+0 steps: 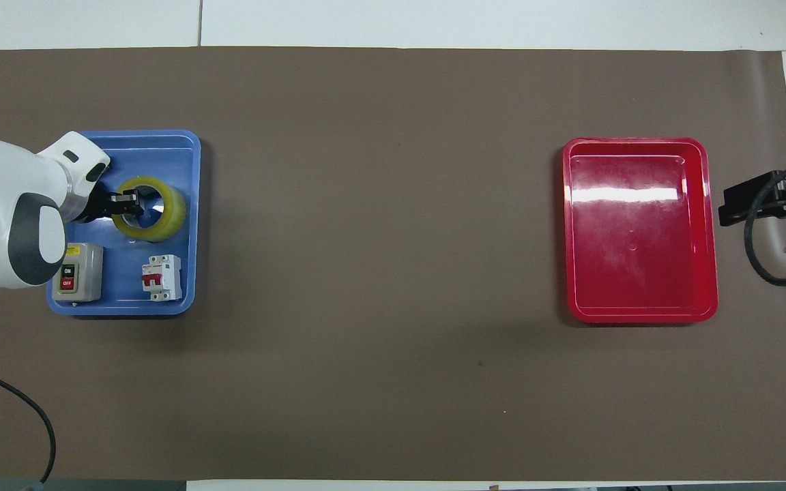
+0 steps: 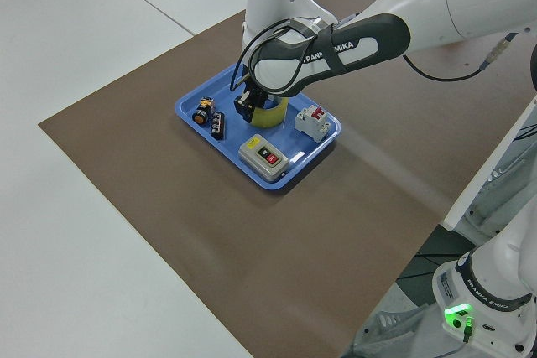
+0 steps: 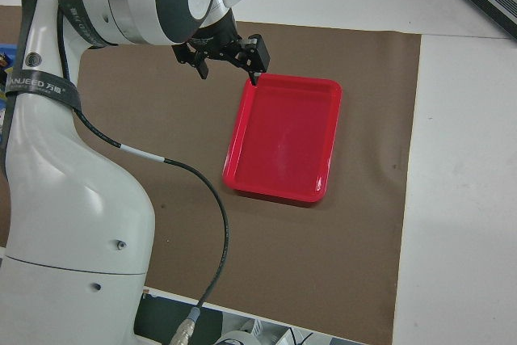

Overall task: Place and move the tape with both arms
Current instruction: 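Reach the left gripper down into the yellow tape roll's hole, then lift the tape roll with the left gripper and carry it off the tray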

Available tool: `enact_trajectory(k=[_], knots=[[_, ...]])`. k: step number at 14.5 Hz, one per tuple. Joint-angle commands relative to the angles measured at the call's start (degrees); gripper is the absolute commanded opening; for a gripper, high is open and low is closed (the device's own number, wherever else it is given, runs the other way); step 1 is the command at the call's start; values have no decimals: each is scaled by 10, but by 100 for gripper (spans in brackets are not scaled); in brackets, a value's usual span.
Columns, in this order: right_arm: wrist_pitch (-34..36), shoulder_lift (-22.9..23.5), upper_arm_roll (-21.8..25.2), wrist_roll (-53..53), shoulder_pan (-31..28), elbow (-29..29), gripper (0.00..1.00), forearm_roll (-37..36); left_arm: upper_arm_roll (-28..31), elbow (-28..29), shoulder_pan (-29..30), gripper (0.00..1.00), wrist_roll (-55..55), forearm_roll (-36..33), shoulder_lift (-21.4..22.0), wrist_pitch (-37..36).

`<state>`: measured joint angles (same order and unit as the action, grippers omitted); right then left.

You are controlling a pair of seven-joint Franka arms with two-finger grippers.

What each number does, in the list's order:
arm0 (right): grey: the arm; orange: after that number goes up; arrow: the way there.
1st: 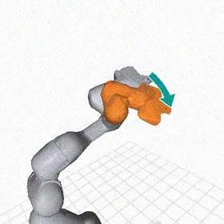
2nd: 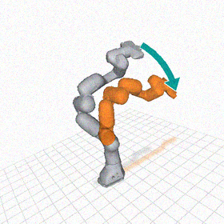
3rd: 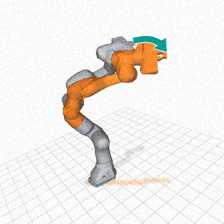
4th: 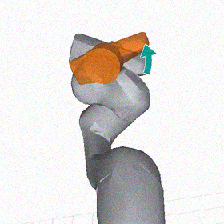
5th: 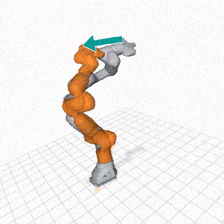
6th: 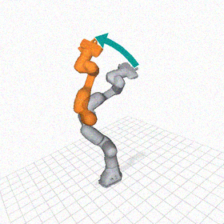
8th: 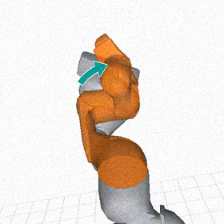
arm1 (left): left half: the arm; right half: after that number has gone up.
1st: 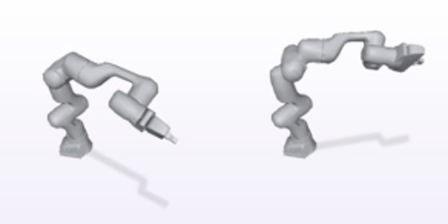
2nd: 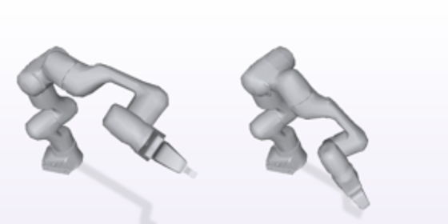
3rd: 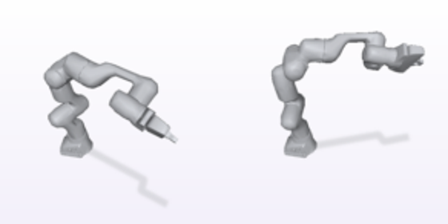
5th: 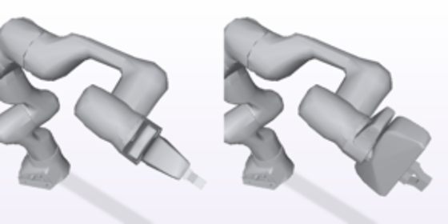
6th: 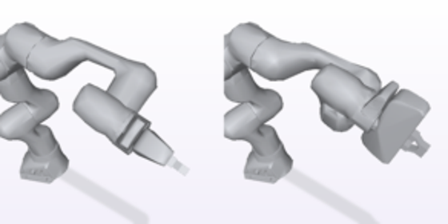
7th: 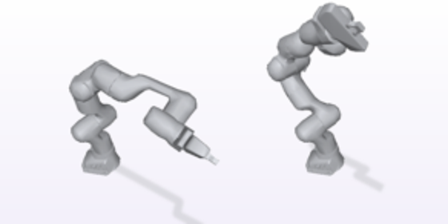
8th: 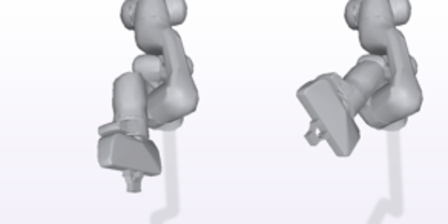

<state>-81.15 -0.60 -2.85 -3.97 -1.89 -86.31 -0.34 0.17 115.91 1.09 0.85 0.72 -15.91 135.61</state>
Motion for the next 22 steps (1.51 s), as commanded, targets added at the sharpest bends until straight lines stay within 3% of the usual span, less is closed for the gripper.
enact_trajectory(k=[1, 7, 10, 15, 19, 22], knots=[[6, 2, -5, -1, -5, 4, 100, 3, -3, 5, 7, 0, -4, -9, 17, -12], [6, 1, -4, -1, -5, 4, 100, 3, -8, -58, -11, 0, 17, -9, 61, -126], [6, 2, -5, -1, -5, 4, 100, 3, -7, -55, -97, 0, 141, -11, 59, -104], [6, 1, -5, -1, -5, 4, 100, 3, -5, -65, -257, 0, 341, -13, 24, -53], [6, 1, -5, -1, -5, 4, 100, 3, -3, -151, -356, 0, 463, -35, -49, -77], [6, 1, -5, -1, -5, 3, 100, 3, -5, -173, -401, 0, 503, -67, -70, -87]])
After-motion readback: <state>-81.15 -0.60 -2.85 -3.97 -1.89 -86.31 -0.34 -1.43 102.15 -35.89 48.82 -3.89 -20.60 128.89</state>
